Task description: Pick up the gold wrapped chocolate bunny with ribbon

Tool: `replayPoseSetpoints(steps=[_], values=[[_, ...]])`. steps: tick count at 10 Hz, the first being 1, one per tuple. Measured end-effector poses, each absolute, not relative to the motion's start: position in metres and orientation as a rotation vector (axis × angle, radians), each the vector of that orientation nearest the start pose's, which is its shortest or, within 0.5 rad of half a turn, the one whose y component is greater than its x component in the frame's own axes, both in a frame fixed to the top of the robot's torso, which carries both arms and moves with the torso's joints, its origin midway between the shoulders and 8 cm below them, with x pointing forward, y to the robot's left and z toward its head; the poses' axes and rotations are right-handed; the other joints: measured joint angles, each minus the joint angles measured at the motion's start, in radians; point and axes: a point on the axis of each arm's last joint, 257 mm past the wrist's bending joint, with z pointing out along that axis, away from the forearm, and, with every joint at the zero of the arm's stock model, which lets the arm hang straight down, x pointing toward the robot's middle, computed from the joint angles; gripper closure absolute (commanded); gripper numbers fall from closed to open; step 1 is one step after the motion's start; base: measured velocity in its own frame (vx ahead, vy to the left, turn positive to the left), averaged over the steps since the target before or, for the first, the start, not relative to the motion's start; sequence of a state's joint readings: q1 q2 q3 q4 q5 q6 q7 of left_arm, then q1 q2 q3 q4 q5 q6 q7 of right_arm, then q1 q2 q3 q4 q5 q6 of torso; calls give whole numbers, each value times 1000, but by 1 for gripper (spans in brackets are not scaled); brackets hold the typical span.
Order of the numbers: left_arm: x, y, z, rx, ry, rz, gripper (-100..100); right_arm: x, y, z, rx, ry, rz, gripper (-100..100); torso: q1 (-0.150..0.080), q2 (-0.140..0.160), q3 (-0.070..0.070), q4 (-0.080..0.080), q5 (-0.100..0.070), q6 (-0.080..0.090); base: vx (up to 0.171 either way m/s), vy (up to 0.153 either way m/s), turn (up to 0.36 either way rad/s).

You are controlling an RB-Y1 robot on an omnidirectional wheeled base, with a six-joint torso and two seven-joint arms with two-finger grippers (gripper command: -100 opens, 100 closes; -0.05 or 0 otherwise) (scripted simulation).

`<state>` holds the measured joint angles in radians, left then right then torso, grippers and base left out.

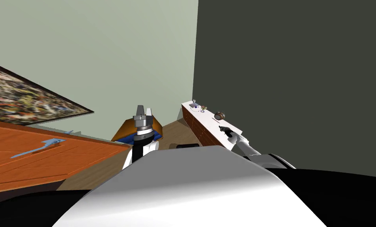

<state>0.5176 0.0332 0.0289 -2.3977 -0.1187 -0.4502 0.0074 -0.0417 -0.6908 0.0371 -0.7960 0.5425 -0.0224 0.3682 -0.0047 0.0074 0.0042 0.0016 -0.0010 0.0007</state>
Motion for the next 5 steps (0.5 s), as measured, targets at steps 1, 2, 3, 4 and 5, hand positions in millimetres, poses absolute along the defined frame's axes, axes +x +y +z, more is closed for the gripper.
replayPoseSetpoints(steps=[1,2,3,4,5], values=[[328,268,60,-518,666,-1206,0,408,-625,-418,379,2114,-406,-100,-1,6,3,1,-1,0,-224,-29,284],[328,268,60,-519,667,-1206,0,405,-629,-421,409,2118,-420,-100,-2,5,3,1,-1,1,-205,-47,436],[328,268,60,-518,667,-1206,0,406,-633,-422,450,2113,-432,-100,-3,4,2,1,-1,0,-160,-47,186],[328,268,60,-519,667,-1206,0,405,-637,-425,476,2117,-442,-100,-4,1,1,1,-1,1,-179,-34,292],[328,268,60,-518,667,-1206,0,404,-639,-428,515,2117,-452,-100,-3,2,1,1,-1,0,-144,-17,238]])
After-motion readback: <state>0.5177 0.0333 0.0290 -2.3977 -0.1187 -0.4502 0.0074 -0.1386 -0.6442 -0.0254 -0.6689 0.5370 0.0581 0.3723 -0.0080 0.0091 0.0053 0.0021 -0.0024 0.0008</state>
